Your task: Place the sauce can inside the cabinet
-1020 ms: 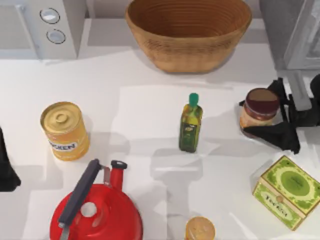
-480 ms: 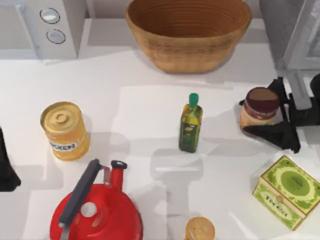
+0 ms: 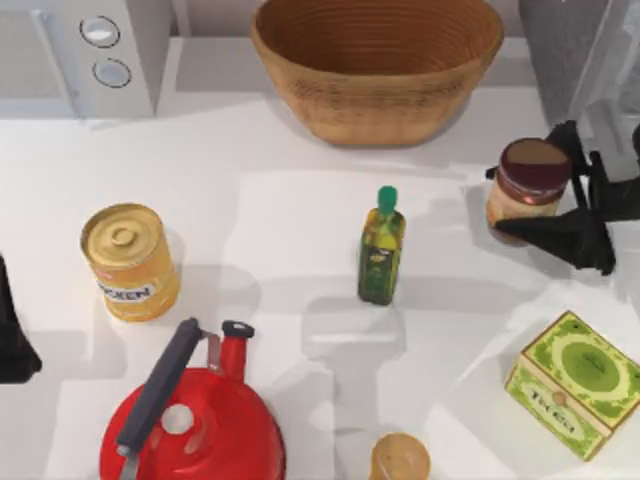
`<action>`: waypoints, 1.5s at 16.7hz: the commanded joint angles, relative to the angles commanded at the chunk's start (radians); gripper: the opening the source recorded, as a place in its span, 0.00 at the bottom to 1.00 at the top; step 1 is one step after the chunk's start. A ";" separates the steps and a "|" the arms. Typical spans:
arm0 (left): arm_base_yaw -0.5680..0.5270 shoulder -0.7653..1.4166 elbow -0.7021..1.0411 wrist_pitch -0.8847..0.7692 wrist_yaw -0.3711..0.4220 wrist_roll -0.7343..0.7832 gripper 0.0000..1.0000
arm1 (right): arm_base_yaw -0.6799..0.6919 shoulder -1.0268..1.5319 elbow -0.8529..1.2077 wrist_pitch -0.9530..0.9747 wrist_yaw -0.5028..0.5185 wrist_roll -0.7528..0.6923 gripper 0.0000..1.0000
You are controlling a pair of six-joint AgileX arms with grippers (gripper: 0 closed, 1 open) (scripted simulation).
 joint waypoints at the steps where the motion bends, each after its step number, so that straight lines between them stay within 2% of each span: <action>1: 0.000 0.000 0.000 0.000 0.000 0.000 1.00 | 0.001 -0.013 0.008 -0.020 0.001 -0.003 0.00; 15: 0.000 0.000 0.000 0.000 0.000 0.000 1.00 | -0.002 -0.184 0.105 -0.325 0.000 -0.035 0.00; 21: 0.000 0.000 0.000 0.000 0.000 0.000 1.00 | -0.001 -0.190 0.107 -0.332 0.001 -0.035 0.00; 25: 0.000 0.000 0.000 0.000 0.000 0.000 1.00 | 0.008 -0.267 0.027 -0.297 0.045 0.050 0.00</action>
